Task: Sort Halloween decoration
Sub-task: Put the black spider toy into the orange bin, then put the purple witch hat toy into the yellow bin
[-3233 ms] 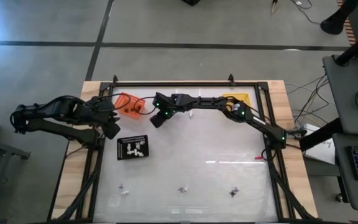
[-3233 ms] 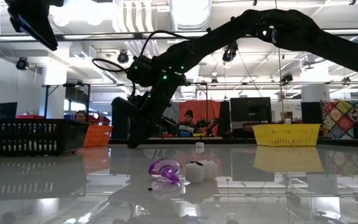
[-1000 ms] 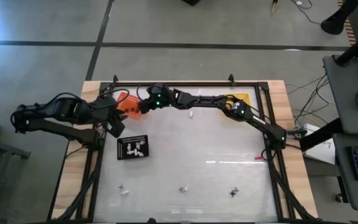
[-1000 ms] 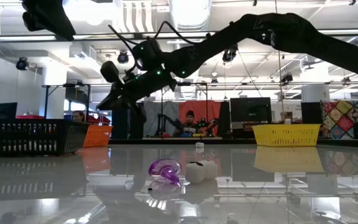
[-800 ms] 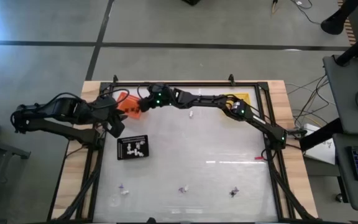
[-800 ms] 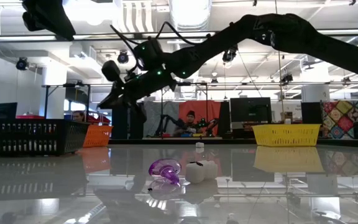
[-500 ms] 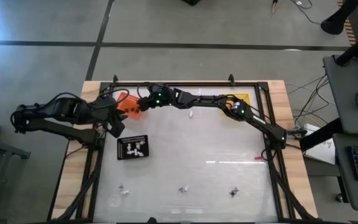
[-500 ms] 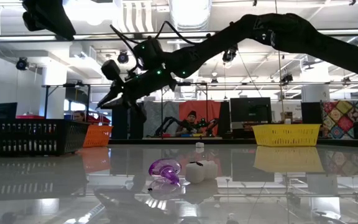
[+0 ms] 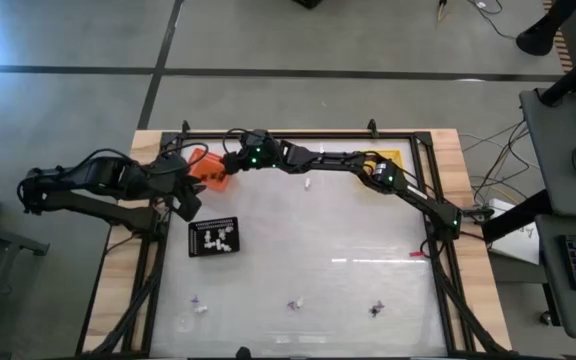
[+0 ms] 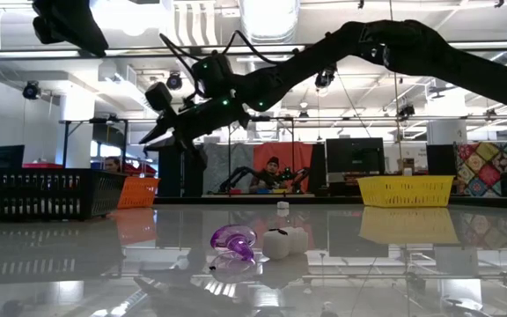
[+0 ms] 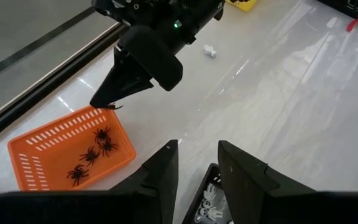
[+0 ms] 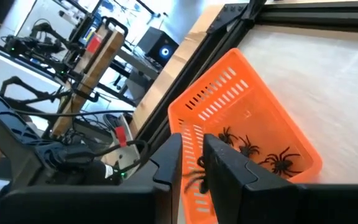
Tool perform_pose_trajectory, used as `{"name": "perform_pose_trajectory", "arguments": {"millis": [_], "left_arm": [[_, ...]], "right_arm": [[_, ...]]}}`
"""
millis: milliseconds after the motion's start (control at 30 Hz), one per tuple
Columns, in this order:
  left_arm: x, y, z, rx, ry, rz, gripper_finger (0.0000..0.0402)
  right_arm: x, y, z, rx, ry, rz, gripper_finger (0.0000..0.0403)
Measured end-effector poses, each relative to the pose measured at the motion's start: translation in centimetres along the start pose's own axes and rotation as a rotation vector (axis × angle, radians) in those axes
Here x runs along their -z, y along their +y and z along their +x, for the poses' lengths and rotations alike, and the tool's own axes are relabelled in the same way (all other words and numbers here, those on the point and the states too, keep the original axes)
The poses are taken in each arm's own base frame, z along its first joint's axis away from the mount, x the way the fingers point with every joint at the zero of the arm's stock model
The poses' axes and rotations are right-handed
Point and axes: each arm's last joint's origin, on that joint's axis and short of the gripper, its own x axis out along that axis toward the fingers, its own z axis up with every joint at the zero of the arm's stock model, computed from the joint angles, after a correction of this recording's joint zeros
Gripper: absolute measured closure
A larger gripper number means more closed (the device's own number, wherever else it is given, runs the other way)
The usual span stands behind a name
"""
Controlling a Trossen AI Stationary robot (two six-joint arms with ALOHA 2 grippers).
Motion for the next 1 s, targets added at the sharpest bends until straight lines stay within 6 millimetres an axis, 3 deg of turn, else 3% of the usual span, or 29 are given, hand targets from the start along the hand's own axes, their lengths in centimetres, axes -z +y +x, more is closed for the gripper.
{"name": "perform_pose_trajectory", "arguments": {"millis": [400, 667, 767, 1000], "left_arm": [[-0.1, -0.1, 0.0, 0.016, -0.001, -0.004, 0.0306], [-0.1, -0.3, 0.1, 0.042, 0.022, -0.002, 0.0306], [0.1, -0.4, 0.2, 0.076, 0.058, 0.008, 0.0306], [0.3, -0.5, 0.1, 0.127, 0.097, 0.051, 0.0306]], "right_arm": [[0.2, -0.4, 0.7, -0.054, -0.058, 0.027, 0.0344], [0.3, 0.2, 0.2, -0.11, 0.081, 0.035, 0.0344], [-0.7, 1.8, -1.3, -0.142, 0.17, -0.006, 0.0344], [-2.0, 3.9, -6.3, 0.06, 0.416, -0.195, 0.0344]]}}
